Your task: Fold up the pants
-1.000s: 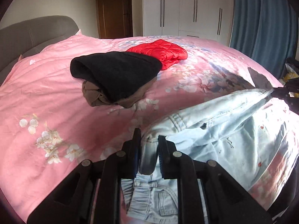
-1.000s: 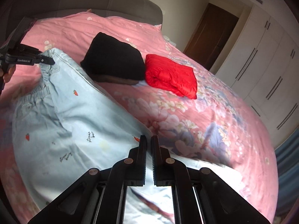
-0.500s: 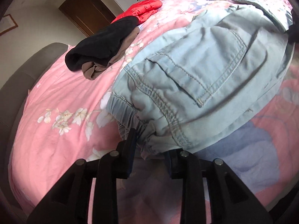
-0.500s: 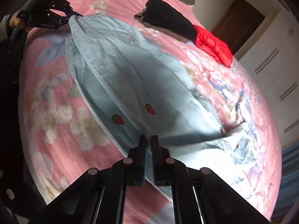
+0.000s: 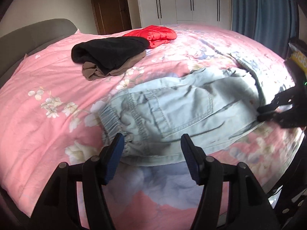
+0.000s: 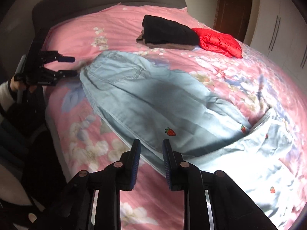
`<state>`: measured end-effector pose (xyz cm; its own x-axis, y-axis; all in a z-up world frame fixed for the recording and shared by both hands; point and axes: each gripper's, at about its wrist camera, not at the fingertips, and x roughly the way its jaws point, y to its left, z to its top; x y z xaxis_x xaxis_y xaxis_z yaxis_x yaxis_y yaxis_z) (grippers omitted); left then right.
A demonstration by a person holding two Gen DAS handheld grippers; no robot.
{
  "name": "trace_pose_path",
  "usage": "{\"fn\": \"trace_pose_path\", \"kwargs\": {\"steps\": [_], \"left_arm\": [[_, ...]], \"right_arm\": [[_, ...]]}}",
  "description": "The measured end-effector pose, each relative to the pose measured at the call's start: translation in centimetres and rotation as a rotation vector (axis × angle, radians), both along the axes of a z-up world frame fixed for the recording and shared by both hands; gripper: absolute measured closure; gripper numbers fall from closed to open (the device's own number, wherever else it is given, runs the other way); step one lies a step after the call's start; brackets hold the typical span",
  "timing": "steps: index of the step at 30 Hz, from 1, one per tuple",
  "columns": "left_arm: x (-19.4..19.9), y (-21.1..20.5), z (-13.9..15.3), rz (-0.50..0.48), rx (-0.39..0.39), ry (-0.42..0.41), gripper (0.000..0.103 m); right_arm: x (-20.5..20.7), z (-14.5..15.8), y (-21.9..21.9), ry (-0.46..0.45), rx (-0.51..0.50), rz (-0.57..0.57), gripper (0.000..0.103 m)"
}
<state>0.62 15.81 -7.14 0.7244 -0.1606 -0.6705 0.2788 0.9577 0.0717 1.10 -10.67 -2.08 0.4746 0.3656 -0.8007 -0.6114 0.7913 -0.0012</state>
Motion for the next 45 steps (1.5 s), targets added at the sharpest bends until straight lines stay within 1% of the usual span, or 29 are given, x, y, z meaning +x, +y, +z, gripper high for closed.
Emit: {"fn": "trace_pose_path", "kwargs": {"steps": [1, 2, 3, 4, 5, 6, 7, 8, 10, 12, 13, 15, 16, 17, 18, 21, 24, 27, 29, 31, 33, 35, 36, 37, 38, 39, 40, 42, 45], "left_arm": [[0.2, -0.8, -0.2, -0.008, -0.018, 0.004, 0.041], [0.7, -1.6, -0.8, -0.012, -0.007, 0.017, 0.041], [1.1, -2.6, -1.5, -0.011, 0.019, 0.039, 0.041], [1.6, -3.4, -2.5, -0.009, 0.051, 0.069, 0.041], [2.2, -3.9, -3.5, -0.004, 0.082, 0.098, 0.041], [2.7, -4.1, -4.3, -0.002, 0.097, 0.128, 0.040], [3.0, -4.2, -4.9, -0.002, 0.093, 0.150, 0.040], [3.3, -3.8, -5.0, 0.000, 0.072, 0.159, 0.040], [3.6, -3.5, -4.7, 0.001, 0.037, 0.177, 0.040], [3.7, -3.4, -4.0, 0.017, 0.011, 0.189, 0.041], [3.8, -3.4, -3.4, 0.026, -0.004, 0.187, 0.042], [3.6, -3.8, -2.0, 0.033, -0.028, 0.150, 0.042], [3.5, -4.4, -1.3, 0.023, -0.045, 0.131, 0.042], [3.3, -5.0, -0.6, 0.003, -0.065, 0.115, 0.042], [3.2, -5.9, -0.1, -0.024, -0.083, 0.105, 0.042], [3.5, -9.8, 0.2, -0.115, -0.096, 0.113, 0.042], [4.2, -14.5, -0.5, -0.222, -0.122, 0.151, 0.042], [4.7, -19.3, -1.2, -0.317, -0.126, 0.176, 0.042], [4.9, -22.2, -1.7, -0.365, -0.109, 0.184, 0.043], [5.0, -24.6, -2.4, -0.393, -0.062, 0.187, 0.044], [5.3, -26.4, -3.3, -0.407, -0.008, 0.190, 0.054], [5.8, -27.2, -4.4, -0.392, 0.044, 0.197, 0.076], [5.9, -27.4, -4.6, -0.385, 0.056, 0.191, 0.080], [6.0, -27.3, -4.7, -0.386, 0.044, 0.189, 0.086], [6.0, -27.0, -4.6, -0.394, 0.024, 0.194, 0.093], [5.9, -26.9, -4.4, -0.396, 0.014, 0.193, 0.093], [5.8, -26.6, -4.1, -0.395, 0.011, 0.183, 0.094], [5.4, -26.4, -3.8, -0.400, 0.006, 0.165, 0.095], [4.9, -26.4, -2.9, -0.418, 0.005, 0.138, 0.095]], "right_arm": [[0.5, -1.2, 0.5, 0.022, -0.027, -0.027, 0.080], [0.8, -2.7, 1.2, 0.061, -0.050, -0.041, 0.080], [1.1, -3.8, 1.7, 0.097, -0.062, -0.047, 0.080], [1.2, -4.4, 1.9, 0.093, -0.071, -0.052, 0.080], [1.1, -4.3, 1.9, 0.086, -0.069, -0.047, 0.080], [1.3, -3.9, 1.8, 0.099, -0.057, -0.048, 0.080], [1.4, -3.4, 1.3, 0.119, -0.026, -0.052, 0.080], [1.5, -2.8, 0.5, 0.139, 0.019, -0.055, 0.080], [1.9, -1.4, -1.6, 0.148, 0.090, -0.088, 0.080], [2.7, 0.0, -4.4, 0.137, 0.146, -0.166, 0.080], [3.5, 0.4, -6.1, 0.135, 0.178, -0.225, 0.080], [5.5, 1.1, -9.7, 0.128, 0.207, -0.371, 0.072], [6.7, 1.4, -11.4, 0.119, 0.199, -0.454, 0.065], [7.8, 1.6, -12.9, 0.113, 0.191, -0.523, 0.062], [9.1, 1.6, -14.1, 0.119, 0.198, -0.574, 0.062], [12.5, 1.3, -16.3, 0.154, 0.219, -0.672, 0.062], [15.6, 1.0, -16.1, 0.175, 0.211, -0.697, 0.062], [18.4, 0.4, -15.2, 0.183, 0.146, -0.732, 0.062], [19.9, -0.2, -14.8, 0.200, 0.103, -0.759, 0.062], [21.2, -1.0, -14.4, 0.218, 0.064, -0.774, 0.062], [22.0, -1.7, -14.1, 0.226, 0.000, -0.791, 0.062], [22.4, -2.4, -13.9, 0.224, -0.075, -0.810, 0.062], [22.5, -2.8, -14.0, 0.227, -0.093, -0.818, 0.062], [22.4, -3.2, -14.2, 0.231, -0.097, -0.817, 0.062], [22.2, -3.4, -14.4, 0.225, -0.093, -0.817, 0.070], [21.9, -3.5, -14.7, 0.215, -0.094, -0.814, 0.078], [21.5, -3.5, -15.1, 0.206, -0.079, -0.811, 0.094], [20.3, -3.0, -16.5, 0.190, 0.002, -0.818, 0.099], [17.0, -0.3, -18.8, 0.113, 0.174, -0.831, 0.099]]}}
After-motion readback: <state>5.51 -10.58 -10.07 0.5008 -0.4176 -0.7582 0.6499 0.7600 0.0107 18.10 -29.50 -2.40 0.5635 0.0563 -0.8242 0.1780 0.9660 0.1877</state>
